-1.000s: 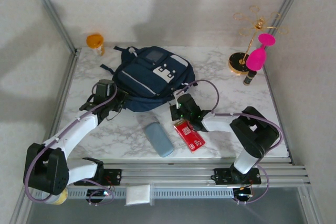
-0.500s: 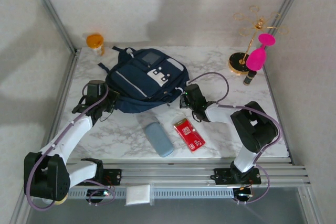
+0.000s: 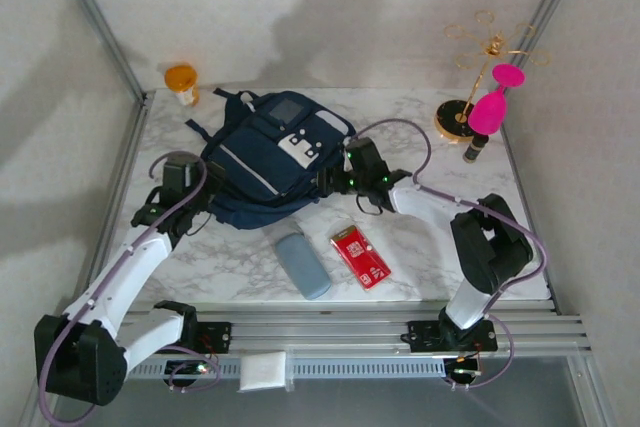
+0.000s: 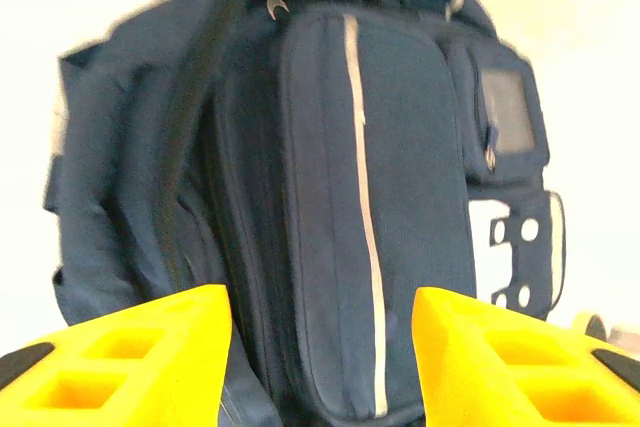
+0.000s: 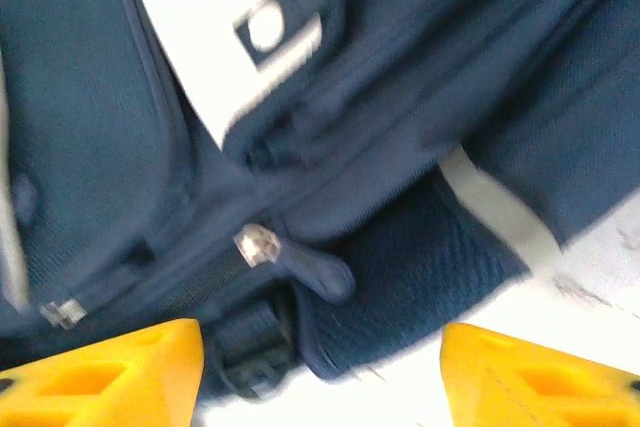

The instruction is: Pack books, pencil case, and school supplies into a backpack

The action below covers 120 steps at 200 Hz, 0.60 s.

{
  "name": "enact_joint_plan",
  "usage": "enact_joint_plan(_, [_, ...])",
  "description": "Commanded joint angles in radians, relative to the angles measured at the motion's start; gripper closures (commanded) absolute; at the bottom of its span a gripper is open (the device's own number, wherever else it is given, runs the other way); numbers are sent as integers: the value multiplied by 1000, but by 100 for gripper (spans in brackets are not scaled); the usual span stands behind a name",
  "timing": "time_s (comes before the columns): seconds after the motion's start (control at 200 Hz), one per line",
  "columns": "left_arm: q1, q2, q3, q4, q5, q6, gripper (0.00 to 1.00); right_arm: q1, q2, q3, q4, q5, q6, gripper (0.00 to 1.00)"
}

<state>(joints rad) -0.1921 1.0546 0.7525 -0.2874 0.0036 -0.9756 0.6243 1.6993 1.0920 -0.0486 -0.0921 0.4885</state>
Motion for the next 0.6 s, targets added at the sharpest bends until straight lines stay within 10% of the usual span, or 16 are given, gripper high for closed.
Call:
enact_joint_plan(0.0, [-123,79,72,-28,-56,62,49,-59,73,132,-140,-67,158,31])
enact_joint_plan(0.596, [-364,400,174,94,-58,17,52,-108,379,431,-218,13,369,51])
